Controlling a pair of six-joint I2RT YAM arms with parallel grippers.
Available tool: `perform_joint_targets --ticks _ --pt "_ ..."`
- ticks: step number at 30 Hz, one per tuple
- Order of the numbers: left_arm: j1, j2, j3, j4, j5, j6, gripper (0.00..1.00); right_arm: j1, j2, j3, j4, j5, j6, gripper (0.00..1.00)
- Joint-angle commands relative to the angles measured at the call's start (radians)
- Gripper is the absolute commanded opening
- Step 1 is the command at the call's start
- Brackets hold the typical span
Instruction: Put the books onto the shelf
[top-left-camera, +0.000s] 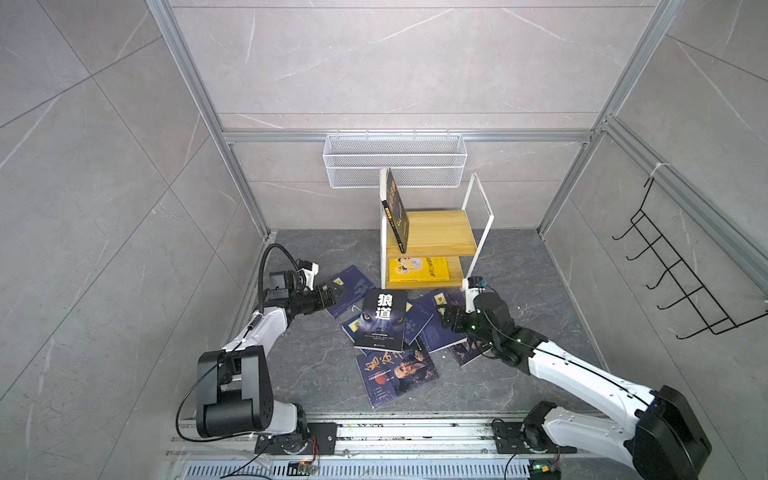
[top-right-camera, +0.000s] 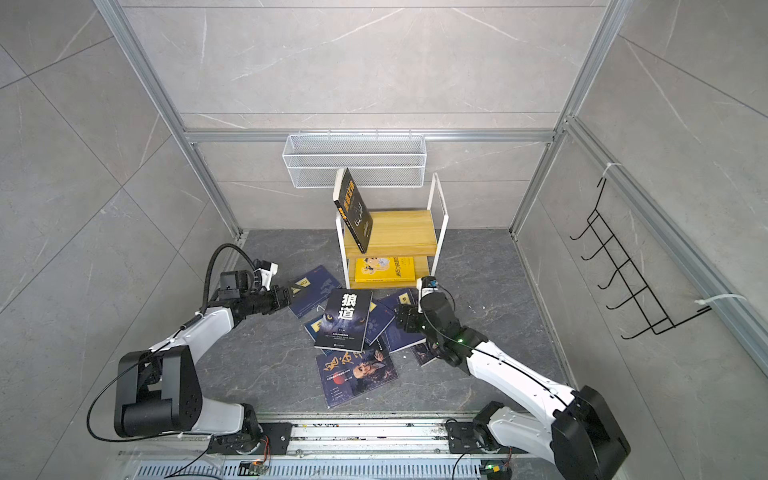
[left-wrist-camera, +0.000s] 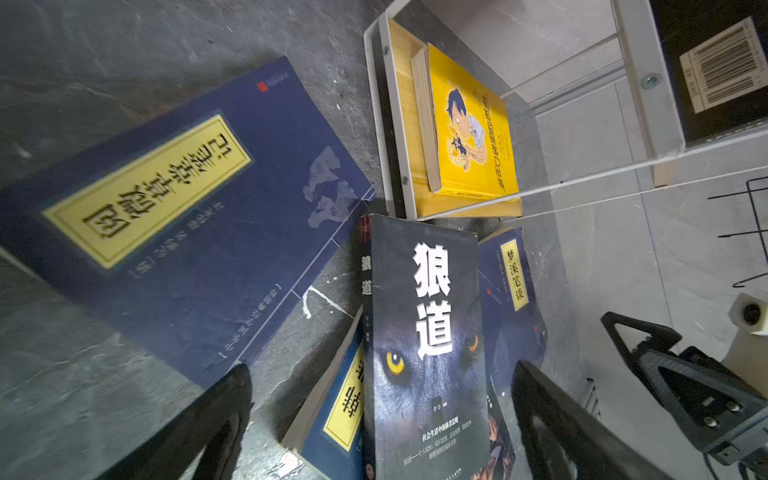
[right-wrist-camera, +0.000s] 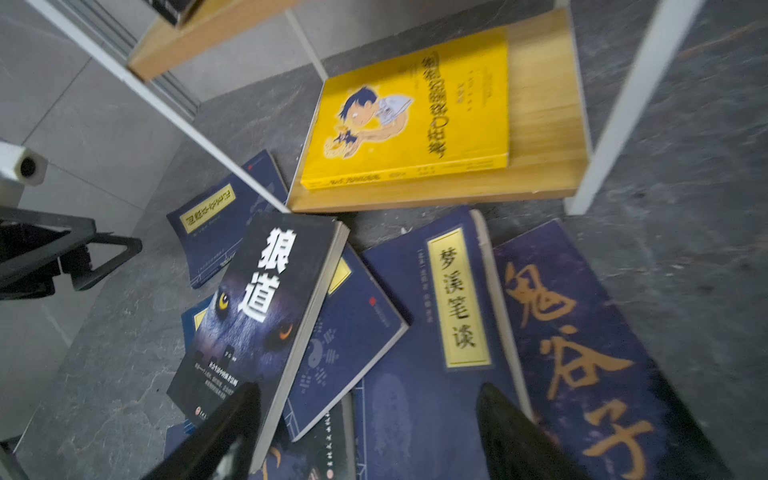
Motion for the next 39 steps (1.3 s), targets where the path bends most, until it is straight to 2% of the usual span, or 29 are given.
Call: perform_joint_targets --ticks 1,5,10,12,16,19,24,35,39 --pt "-0.039 0.026 0.007 0.052 0.051 -0.040 0.93 0.068 0.105 0.059 0.057 0.029 0.063 0.78" --pt "-0.076 0.088 0.028 0.053 0.046 -0.075 0.86 0.121 0.263 0.150 0.105 -0.003 0.074 0.70" --pt "-0.092 0.176 0.073 0.055 0.093 -0.175 0.83 0.136 0.391 0.216 0.153 -0.050 0.095 0.51" --pt "-0.100 0.225 0.103 0.046 0.101 -0.182 0.82 0.136 0.436 0.244 0.151 -0.050 0.099 0.47" --pt "-0.115 0.316 0.201 -0.053 0.134 -0.143 0.81 0.137 0.499 0.310 0.075 -0.033 0.101 0.45" --pt "-0.134 0.382 0.266 -0.101 0.153 -0.136 0.80 0.137 0.543 0.321 0.089 -0.034 0.114 0.44" --pt "-0.157 0.472 0.359 -0.180 0.216 -0.116 0.72 0.135 0.622 0.338 0.099 -0.075 0.156 0.42" --pt "-0.178 0.543 0.381 -0.228 0.159 -0.110 0.71 0.137 0.715 0.336 0.182 -0.162 0.192 0.34" --pt "-0.184 0.528 0.391 -0.256 0.175 -0.090 0.61 0.141 0.729 0.343 0.190 -0.188 0.198 0.31"
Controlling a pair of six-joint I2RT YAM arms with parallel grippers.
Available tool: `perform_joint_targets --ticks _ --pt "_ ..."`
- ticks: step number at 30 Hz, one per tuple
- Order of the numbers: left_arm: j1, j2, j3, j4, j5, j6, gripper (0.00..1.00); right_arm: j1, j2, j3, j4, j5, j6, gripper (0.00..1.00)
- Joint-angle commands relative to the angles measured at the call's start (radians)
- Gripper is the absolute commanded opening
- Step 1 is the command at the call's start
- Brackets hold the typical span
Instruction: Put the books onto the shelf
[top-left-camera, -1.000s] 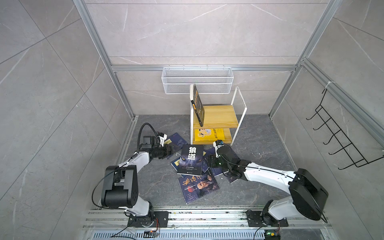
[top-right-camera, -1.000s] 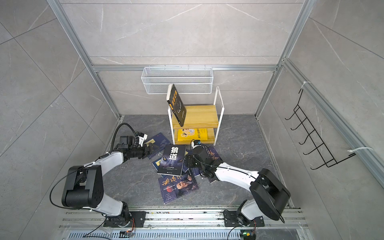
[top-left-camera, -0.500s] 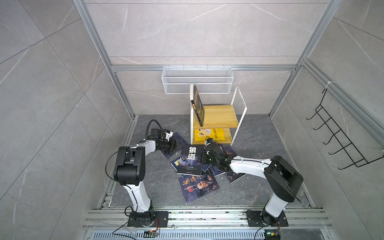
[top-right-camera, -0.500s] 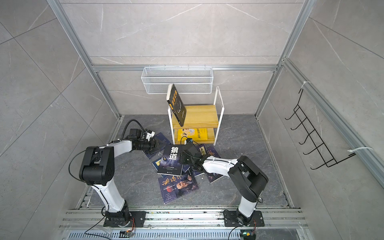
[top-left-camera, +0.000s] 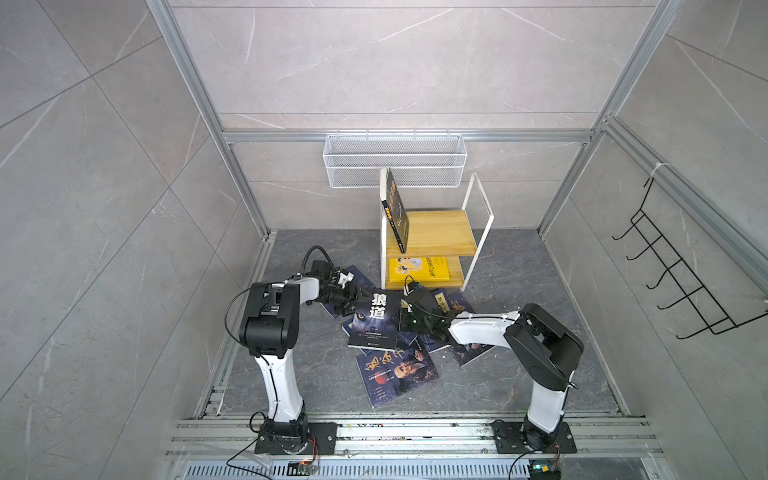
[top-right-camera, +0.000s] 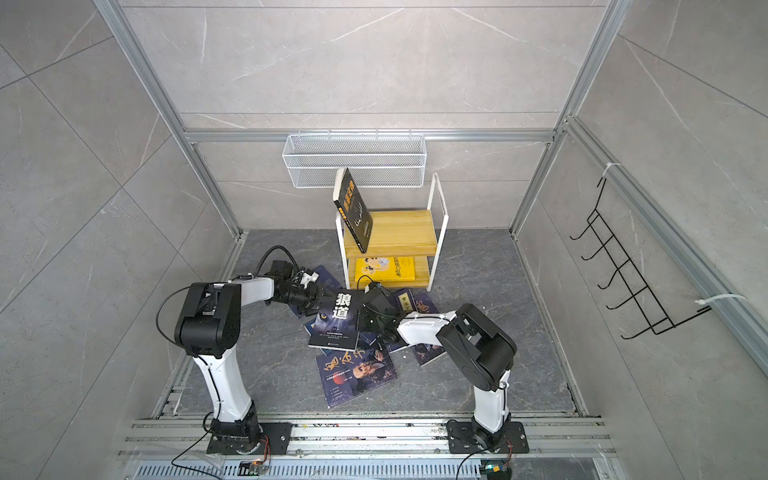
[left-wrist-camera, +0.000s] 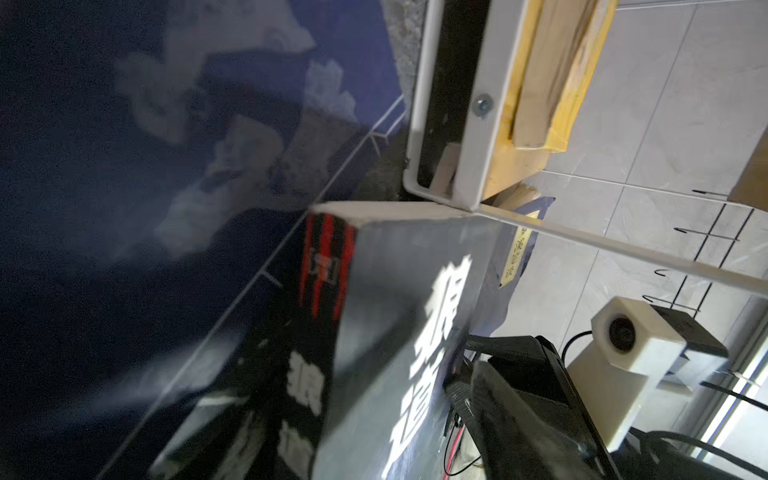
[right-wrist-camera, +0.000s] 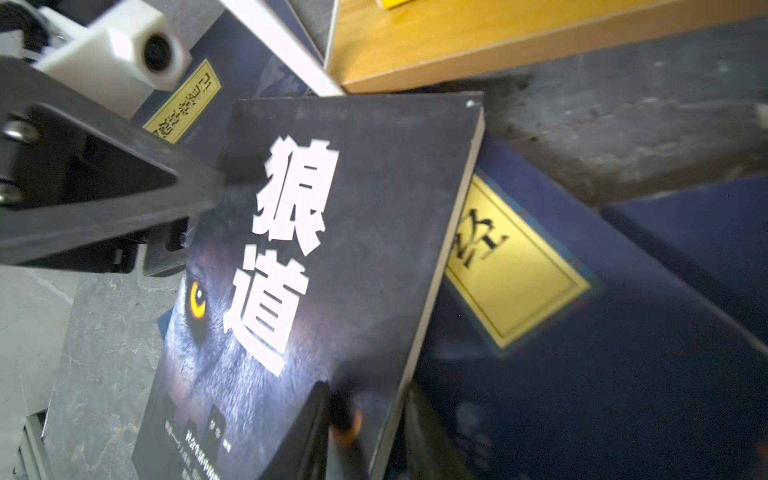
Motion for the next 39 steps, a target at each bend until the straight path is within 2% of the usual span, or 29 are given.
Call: perform_joint_targets --ticks 1,3,5,8,10,13,23,26,31,34,39 --pt "-0.011 -0.031 0.028 -0.032 0.041 0.024 0.57 0.010 0.041 0.005 -0.004 -0.059 0.012 0.31" --pt "-0.011 -0.058 0.014 -0.011 0.046 0.011 0.50 0.013 0.045 0.011 -0.006 -0.062 0.004 0.31" --pt "-0.011 -0.087 0.004 -0.002 0.047 0.007 0.47 0.013 0.039 0.017 -0.024 -0.062 0.001 0.31" --pt "-0.011 -0.139 -0.008 -0.013 0.040 0.013 0.36 0.016 0.005 0.016 -0.033 -0.058 -0.007 0.33" --pt "-0.011 -0.169 -0.033 0.012 0.039 -0.001 0.25 0.019 -0.009 0.022 -0.049 -0.046 -0.027 0.35" --pt "-0.011 -0.220 -0.070 0.039 0.042 0.000 0.01 0.023 -0.038 0.033 -0.097 -0.031 -0.045 0.37" --pt "0.018 -0.500 -0.246 0.102 -0.059 -0.003 0.00 0.092 -0.219 0.018 -0.241 0.110 -0.168 0.49" --pt "0.044 -0.602 -0.302 0.146 -0.104 -0.032 0.00 0.160 -0.266 0.025 -0.256 0.202 -0.265 0.55" --pt "0.159 -0.679 -0.320 0.200 -0.075 -0.155 0.00 0.292 -0.264 0.113 -0.300 0.387 -0.470 0.66" --pt "0.227 -0.695 -0.312 0.231 -0.056 -0.220 0.00 0.363 -0.257 0.114 -0.204 0.478 -0.630 0.72" --pt "0.300 -0.718 -0.298 0.246 -0.037 -0.311 0.00 0.427 -0.220 0.146 -0.083 0.557 -0.809 0.76"
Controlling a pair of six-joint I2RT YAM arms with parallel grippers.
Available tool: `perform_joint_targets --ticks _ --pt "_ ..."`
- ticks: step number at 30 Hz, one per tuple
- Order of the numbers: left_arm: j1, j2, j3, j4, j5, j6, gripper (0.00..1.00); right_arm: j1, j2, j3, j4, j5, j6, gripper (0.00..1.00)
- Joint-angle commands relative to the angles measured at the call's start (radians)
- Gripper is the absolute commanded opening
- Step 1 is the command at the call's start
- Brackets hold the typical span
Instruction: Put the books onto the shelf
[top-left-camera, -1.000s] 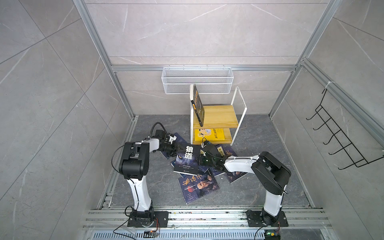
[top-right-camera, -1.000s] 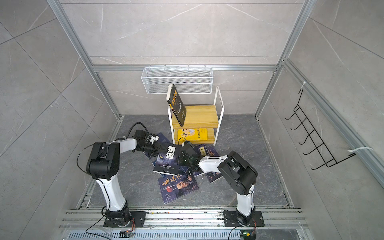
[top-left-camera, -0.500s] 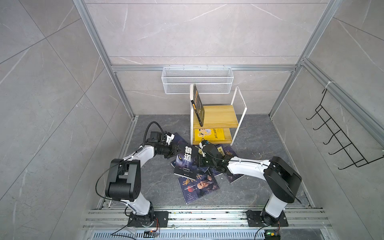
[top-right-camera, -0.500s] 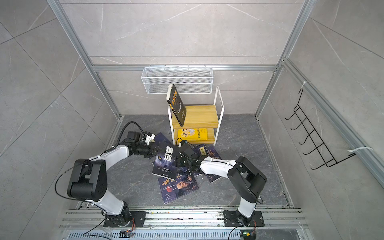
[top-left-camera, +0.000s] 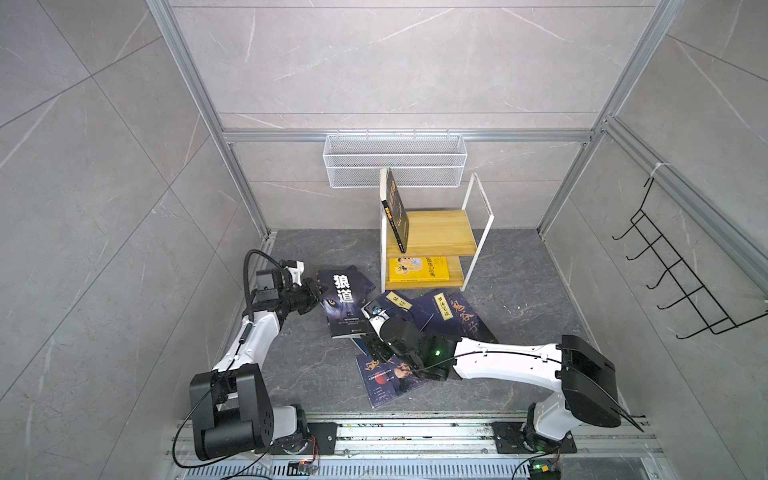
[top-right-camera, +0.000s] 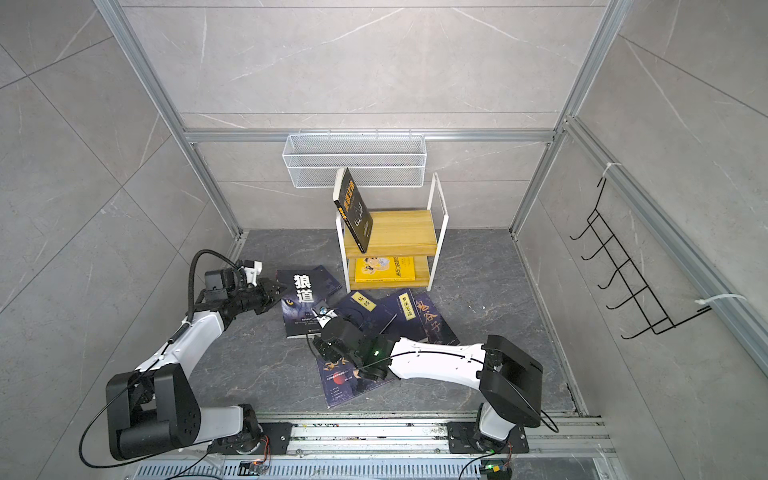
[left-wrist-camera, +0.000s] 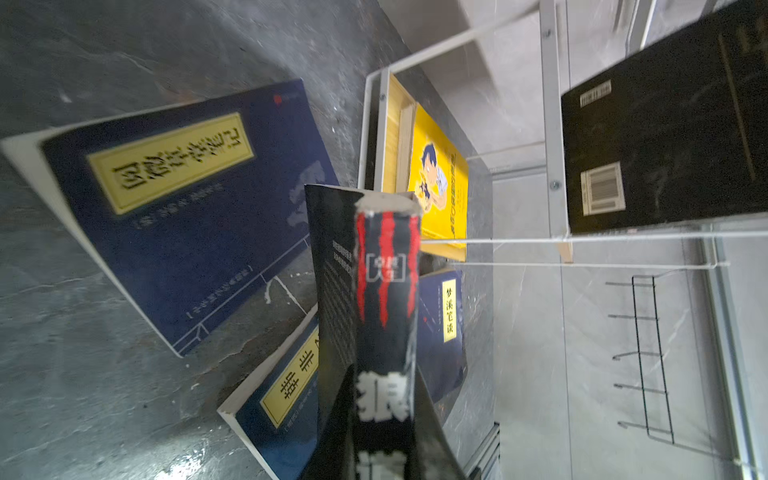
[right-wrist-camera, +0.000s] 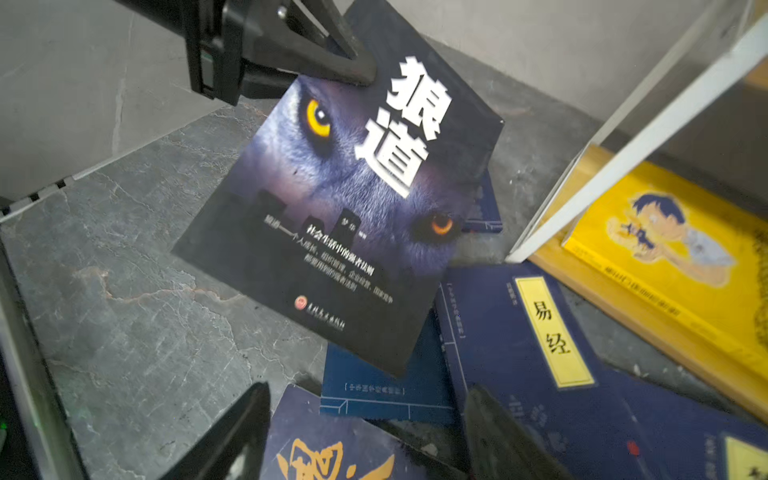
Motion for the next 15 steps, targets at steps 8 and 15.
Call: perform_joint_targets --ticks 8,15 --pt "0.053 -0.086 0.042 0.083 0.087 -0.145 0.00 0.096 0.192 0.023 0.545 0.191 -0.653 0.84" --pt "0.053 -0.084 0.031 0.117 0.118 -0.186 0.00 0.108 0.406 0.124 0.767 0.285 -0.940 0.98"
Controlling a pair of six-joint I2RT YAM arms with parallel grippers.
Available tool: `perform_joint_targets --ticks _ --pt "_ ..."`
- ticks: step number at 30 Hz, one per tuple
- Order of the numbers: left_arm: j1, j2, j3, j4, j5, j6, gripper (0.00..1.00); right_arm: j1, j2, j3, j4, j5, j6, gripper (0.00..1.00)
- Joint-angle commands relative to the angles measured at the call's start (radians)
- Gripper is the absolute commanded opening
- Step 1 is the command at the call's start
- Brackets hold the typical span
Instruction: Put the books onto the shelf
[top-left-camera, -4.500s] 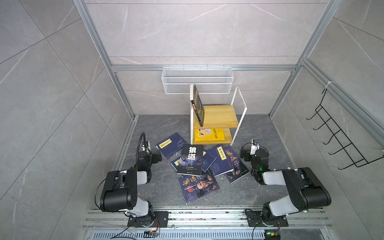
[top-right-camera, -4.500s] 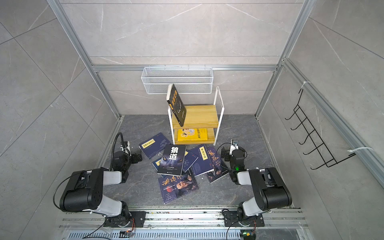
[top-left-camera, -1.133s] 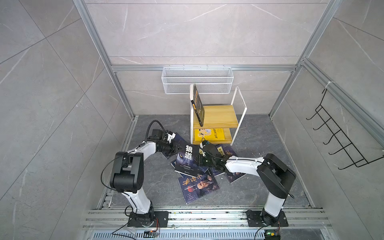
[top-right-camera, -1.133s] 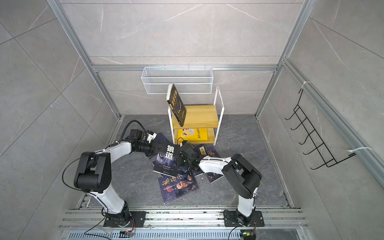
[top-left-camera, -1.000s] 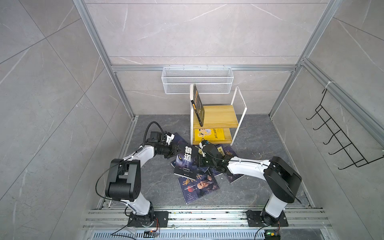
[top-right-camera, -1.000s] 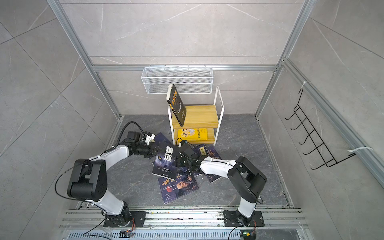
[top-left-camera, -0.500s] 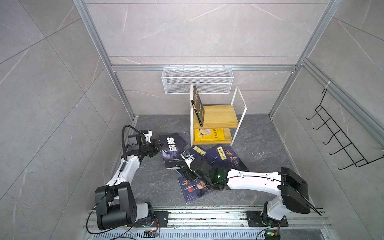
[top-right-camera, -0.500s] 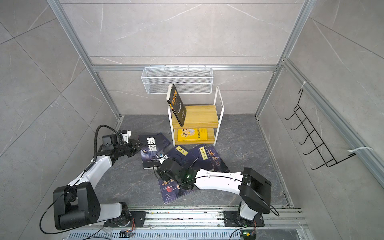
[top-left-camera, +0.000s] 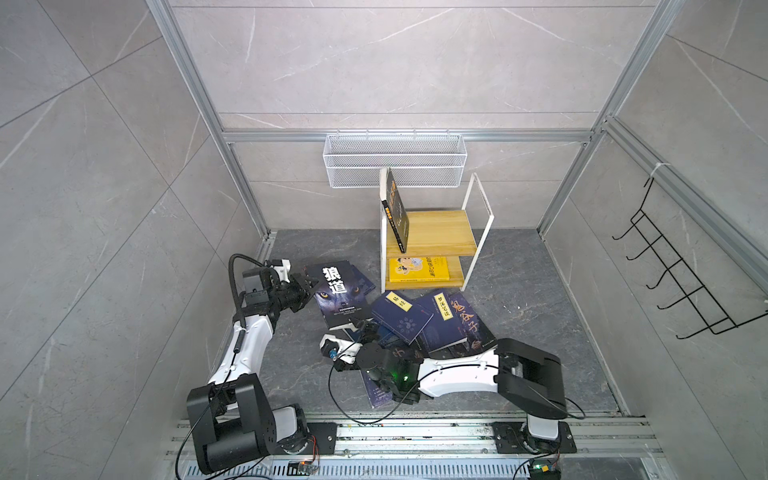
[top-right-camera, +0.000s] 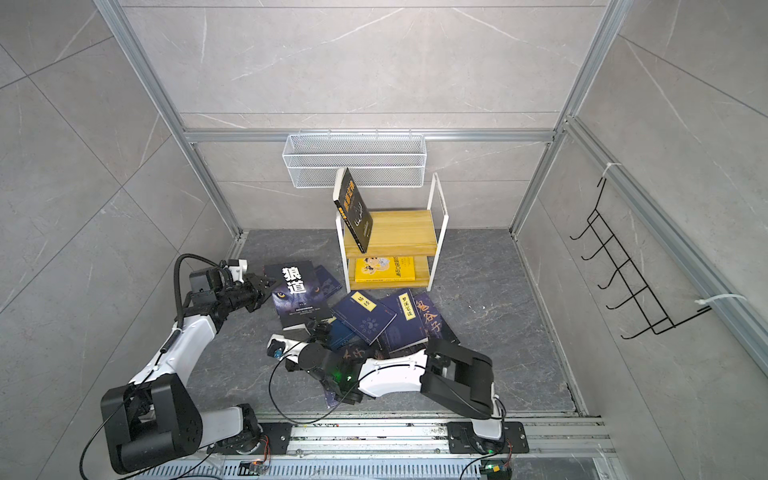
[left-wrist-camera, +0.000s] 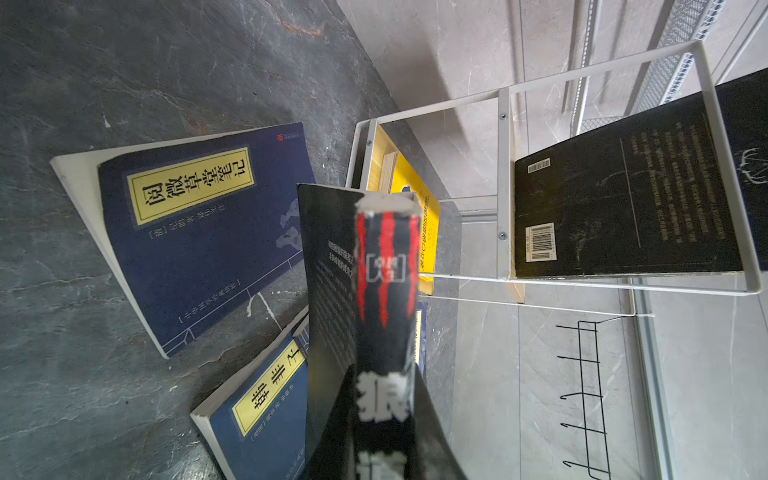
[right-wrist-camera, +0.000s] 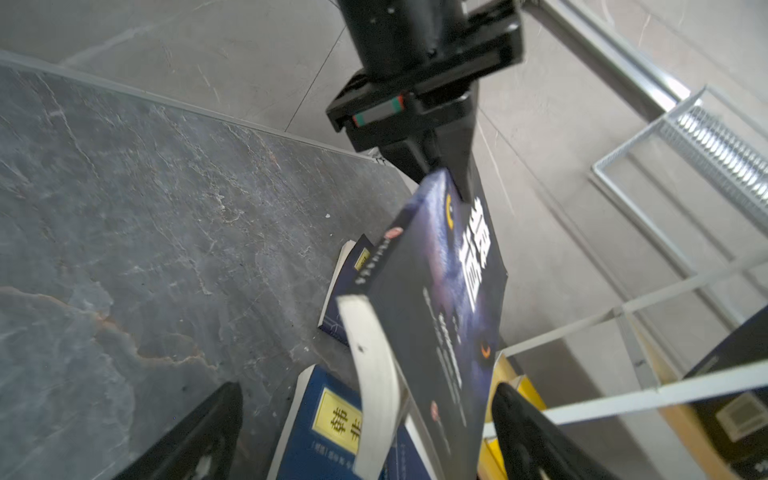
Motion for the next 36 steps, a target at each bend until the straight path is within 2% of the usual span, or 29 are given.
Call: perform_joint_targets --ticks 1,4,7,10,11,13,15,16,20,24,29,33,36 --pt "0.004 -0.030 0.032 0.076 0.083 -0.056 0.00 0.003 0.096 0.085 0.188 0.101 -0.220 0.98" --pt "0.003 -0.020 0.021 0.090 0.086 -0.066 0.00 -0.004 0.187 0.142 0.353 0.170 -0.297 1.00" --pt "0.004 -0.012 0.019 0.090 0.086 -0.064 0.00 -0.016 0.279 0.234 0.500 0.249 -0.432 0.99" --pt "0.003 -0.012 0.013 0.094 0.085 -0.068 0.00 -0.026 0.316 0.278 0.506 0.228 -0.453 0.85" --pt "0.003 -0.013 0.009 0.100 0.085 -0.067 0.00 -0.033 0.322 0.288 0.491 0.218 -0.434 0.73" --pt "0.002 -0.014 0.007 0.101 0.085 -0.063 0.00 -0.047 0.329 0.303 0.460 0.215 -0.411 0.41" --pt "0.004 -0.018 0.008 0.098 0.091 -0.066 0.00 -0.057 0.319 0.299 0.460 0.224 -0.413 0.02" --pt "0.004 -0.021 0.007 0.098 0.094 -0.064 0.01 -0.060 0.310 0.288 0.469 0.219 -0.418 0.00" --pt "0.007 -0.027 0.004 0.090 0.083 -0.035 0.42 -0.066 0.262 0.210 0.538 0.179 -0.484 0.00" --pt "0.019 -0.019 0.032 0.040 0.087 -0.015 0.65 -0.062 0.185 0.099 0.641 0.169 -0.564 0.00" --pt "0.019 0.025 0.043 0.027 0.121 -0.008 0.80 -0.049 0.115 -0.027 0.775 0.125 -0.665 0.00" --pt "0.020 0.094 0.122 -0.077 0.203 0.049 0.81 -0.023 0.053 -0.144 0.775 0.051 -0.731 0.00" --pt "0.020 0.123 0.159 -0.110 0.284 0.070 0.80 -0.022 0.019 -0.196 0.775 0.037 -0.758 0.00"
